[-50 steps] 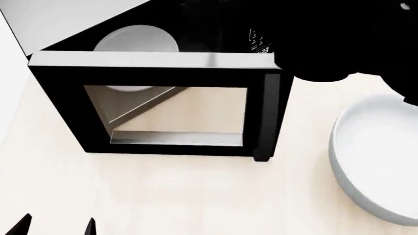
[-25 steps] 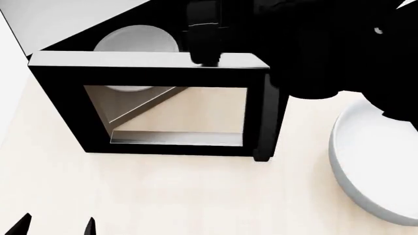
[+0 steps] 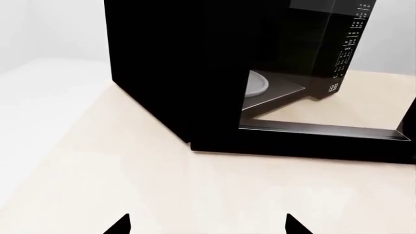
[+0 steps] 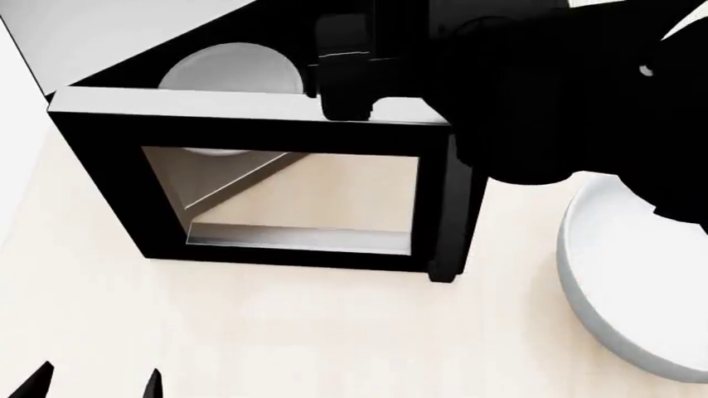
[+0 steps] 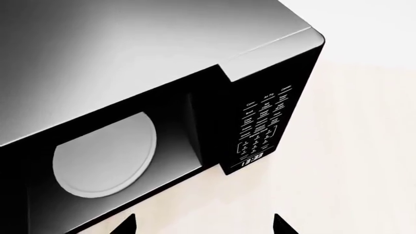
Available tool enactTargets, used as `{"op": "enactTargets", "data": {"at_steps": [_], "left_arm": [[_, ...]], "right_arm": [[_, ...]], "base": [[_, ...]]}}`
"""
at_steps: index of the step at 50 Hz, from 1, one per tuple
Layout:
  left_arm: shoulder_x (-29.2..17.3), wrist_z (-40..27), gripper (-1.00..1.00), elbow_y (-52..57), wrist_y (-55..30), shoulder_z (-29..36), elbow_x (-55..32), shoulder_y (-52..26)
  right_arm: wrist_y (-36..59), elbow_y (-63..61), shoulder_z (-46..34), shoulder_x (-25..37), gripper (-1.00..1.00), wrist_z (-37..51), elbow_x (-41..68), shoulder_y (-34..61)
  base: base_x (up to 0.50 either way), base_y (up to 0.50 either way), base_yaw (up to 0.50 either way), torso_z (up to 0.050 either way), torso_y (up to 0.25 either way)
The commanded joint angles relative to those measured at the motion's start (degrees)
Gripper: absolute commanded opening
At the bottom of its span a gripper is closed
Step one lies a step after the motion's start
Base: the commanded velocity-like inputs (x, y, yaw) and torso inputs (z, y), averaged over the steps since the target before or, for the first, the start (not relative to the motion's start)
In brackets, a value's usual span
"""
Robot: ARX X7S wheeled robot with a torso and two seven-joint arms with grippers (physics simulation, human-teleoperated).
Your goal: Open the microwave.
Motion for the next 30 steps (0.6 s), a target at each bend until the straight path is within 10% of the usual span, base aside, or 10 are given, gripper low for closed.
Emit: {"op": "enactTargets", "data": {"at_steps": [1,30], "left_arm": [[-0.2,-0.2,1.00,0.3,0.0,0.1,0.0,0.2],[-0.4,-0.4,1.00,0.1,0.1,0.5,-0.2,-0.2]], "right_arm": [[0.5,-2.7,-0.9,1.0,1.00,2.1,3.7,-2.2],[1.5,-7.6,-0.4,3.0,1.00,4.3,8.7,-4.3]], "base": [[0.00,0.00,0.00,0.000,0.000],[0.00,0.00,0.00,0.000,-0.001]]}}
